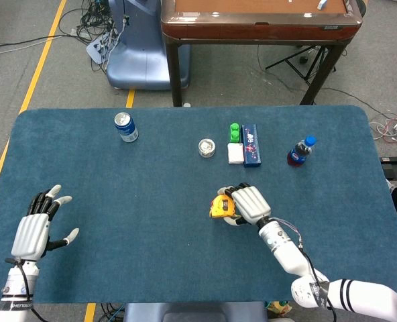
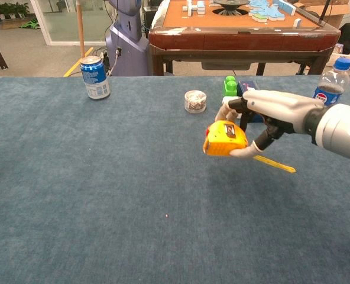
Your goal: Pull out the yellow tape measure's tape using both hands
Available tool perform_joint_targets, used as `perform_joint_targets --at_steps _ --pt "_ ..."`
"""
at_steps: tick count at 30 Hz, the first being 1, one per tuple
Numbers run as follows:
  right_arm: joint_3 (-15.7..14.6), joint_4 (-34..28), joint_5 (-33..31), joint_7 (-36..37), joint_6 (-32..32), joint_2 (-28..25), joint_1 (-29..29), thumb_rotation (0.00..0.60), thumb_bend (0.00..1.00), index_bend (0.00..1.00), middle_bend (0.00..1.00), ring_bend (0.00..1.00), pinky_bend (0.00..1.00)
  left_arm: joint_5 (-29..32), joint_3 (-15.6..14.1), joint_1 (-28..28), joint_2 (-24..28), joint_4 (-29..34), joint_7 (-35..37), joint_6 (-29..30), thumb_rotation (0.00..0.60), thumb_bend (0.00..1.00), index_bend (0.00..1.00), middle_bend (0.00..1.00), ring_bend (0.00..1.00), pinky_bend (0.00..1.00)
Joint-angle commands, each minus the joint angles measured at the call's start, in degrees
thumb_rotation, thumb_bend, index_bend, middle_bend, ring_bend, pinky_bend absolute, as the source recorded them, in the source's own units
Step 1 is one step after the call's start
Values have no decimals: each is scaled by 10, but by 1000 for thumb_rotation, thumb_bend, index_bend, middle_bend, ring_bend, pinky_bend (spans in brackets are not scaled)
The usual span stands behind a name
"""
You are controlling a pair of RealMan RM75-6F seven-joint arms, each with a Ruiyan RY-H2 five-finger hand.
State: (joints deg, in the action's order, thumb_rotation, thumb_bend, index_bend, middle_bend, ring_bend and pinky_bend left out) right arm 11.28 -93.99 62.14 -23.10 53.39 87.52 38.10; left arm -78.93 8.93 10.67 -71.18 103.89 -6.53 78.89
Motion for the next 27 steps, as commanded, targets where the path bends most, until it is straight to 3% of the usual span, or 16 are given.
perform_joint_targets --at_steps 1,12,20,27 --pt "29 -46 -40 -41 31 6 19 600 622 550 531 372 225 26 26 29 -3 4 28 -34 600 212 215 69 14 0" --pt "79 -106 -145 -166 135 94 82 600 628 585 565 418 225 129 89 100 -30 37 94 -111 600 212 9 62 14 0" --pt "115 -100 -209 -233 178 147 138 600 637 589 570 430 225 169 105 134 -67 32 88 -119 600 211 0 19 14 0" --pt "138 -94 -259 -279 191 162 180 600 640 589 570 431 225 181 104 152 -92 22 82 -119 600 211 0 0 6 0"
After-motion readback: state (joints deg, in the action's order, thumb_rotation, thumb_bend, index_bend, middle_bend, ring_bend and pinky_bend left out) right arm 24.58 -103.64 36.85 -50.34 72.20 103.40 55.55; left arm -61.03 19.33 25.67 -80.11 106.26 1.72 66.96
